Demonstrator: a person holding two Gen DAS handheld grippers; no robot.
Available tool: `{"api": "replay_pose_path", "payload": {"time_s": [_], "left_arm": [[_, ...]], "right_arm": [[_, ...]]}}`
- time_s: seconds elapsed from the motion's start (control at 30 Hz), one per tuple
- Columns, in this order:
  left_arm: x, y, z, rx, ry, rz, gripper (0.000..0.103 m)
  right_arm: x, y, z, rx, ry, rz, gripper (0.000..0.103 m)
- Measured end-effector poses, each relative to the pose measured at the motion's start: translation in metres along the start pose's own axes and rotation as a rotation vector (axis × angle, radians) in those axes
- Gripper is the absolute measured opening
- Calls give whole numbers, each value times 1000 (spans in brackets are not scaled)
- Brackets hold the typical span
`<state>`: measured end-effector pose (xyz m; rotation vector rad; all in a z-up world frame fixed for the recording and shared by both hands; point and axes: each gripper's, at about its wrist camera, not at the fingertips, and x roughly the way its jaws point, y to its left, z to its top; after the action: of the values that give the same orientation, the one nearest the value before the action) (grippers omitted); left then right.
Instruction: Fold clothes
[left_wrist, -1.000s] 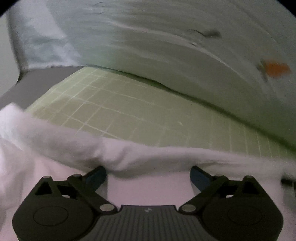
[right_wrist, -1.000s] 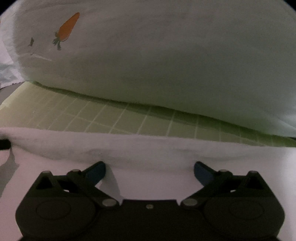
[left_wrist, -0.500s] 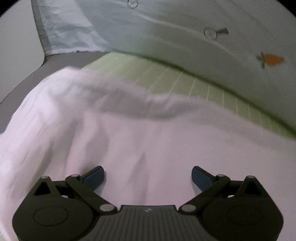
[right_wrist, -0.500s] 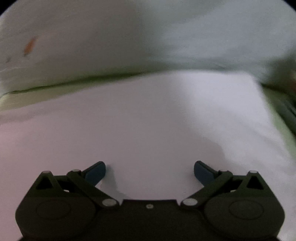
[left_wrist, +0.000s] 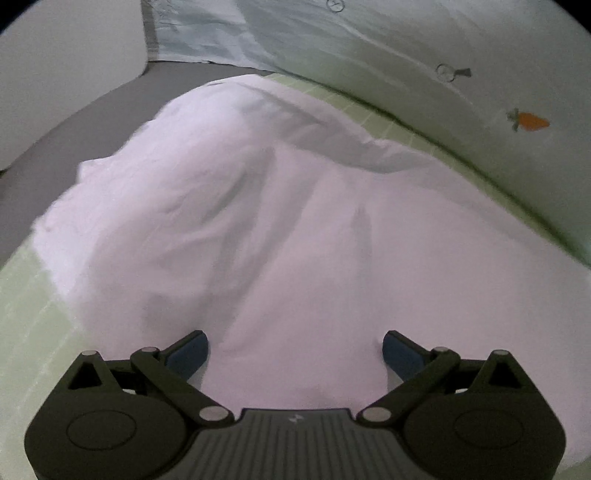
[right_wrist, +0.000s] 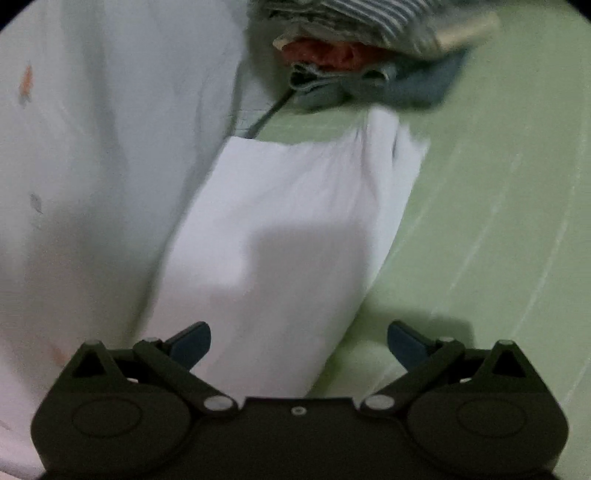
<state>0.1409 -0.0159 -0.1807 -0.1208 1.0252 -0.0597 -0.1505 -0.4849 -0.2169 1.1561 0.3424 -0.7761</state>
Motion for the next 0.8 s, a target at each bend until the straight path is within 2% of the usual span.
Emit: {"api": "replay_pose_path", "payload": {"time_s": [0.17, 0.3, 0.4, 0.5, 0.63, 0.73, 0.8], "left_arm": [[-3, 26, -9, -47, 29, -15, 101], [-2, 51, -9, -79, 51, 51, 101], [1, 76, -10, -122, 69, 44, 101], [2, 88, -8, -95, 64, 34, 103], [3, 99, -4, -22, 59, 45, 103], [3, 113, 1, -23, 56, 33, 103], [5, 122, 6, -35, 53, 30, 103]], "right_arm": [[6, 15, -61, 146, 140, 179, 103], [16, 41, -110, 210, 267, 272, 103], [16, 62, -141, 226, 334, 344, 103], [16, 85, -172, 227, 400, 411, 103], [25, 113, -203, 227, 469, 475, 103], [29, 133, -218, 231, 476, 514, 103], [39, 142, -215, 291, 457, 546, 103]]}}
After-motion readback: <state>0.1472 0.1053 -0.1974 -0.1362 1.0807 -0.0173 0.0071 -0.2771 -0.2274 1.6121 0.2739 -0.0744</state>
